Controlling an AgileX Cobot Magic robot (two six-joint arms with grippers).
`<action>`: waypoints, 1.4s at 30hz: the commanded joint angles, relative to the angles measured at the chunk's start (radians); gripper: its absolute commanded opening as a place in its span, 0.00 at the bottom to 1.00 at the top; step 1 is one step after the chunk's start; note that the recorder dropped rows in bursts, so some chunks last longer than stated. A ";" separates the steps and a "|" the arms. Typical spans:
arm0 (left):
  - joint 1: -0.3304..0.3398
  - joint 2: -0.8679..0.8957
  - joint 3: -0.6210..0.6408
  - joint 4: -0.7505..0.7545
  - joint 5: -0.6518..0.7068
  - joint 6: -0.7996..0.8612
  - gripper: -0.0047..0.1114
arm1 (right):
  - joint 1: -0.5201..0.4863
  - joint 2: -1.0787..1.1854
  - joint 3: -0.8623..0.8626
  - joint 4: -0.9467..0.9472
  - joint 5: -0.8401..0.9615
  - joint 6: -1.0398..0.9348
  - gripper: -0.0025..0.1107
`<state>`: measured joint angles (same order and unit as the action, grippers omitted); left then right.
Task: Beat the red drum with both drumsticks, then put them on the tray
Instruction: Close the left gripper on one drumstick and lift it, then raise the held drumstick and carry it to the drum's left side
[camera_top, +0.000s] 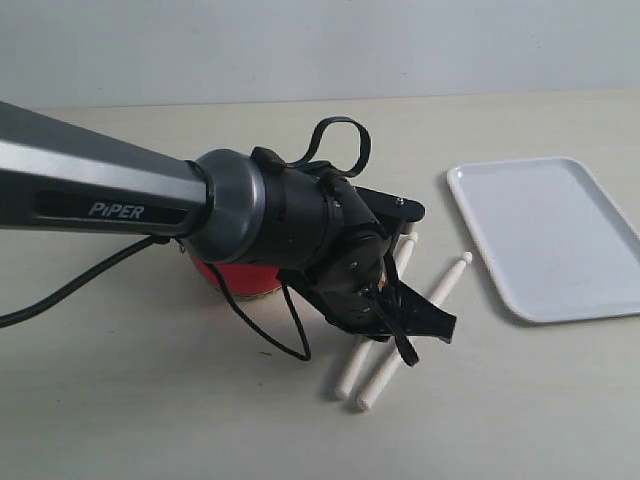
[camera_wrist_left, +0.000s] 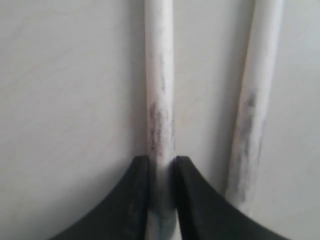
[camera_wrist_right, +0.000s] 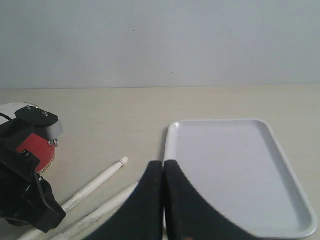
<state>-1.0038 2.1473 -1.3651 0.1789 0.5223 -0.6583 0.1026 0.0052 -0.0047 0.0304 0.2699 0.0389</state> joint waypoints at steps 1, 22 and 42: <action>0.004 0.006 0.005 0.000 -0.001 0.004 0.04 | -0.009 -0.005 0.005 -0.001 -0.004 -0.002 0.02; 0.006 -0.146 0.005 0.143 -0.045 -0.011 0.04 | -0.009 -0.005 0.005 -0.001 -0.004 -0.002 0.02; 0.006 -0.391 0.007 0.246 0.067 0.006 0.04 | -0.009 -0.005 0.005 -0.001 -0.004 -0.002 0.02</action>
<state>-0.9998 1.7908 -1.3647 0.3975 0.5393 -0.6580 0.1026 0.0052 -0.0047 0.0304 0.2699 0.0389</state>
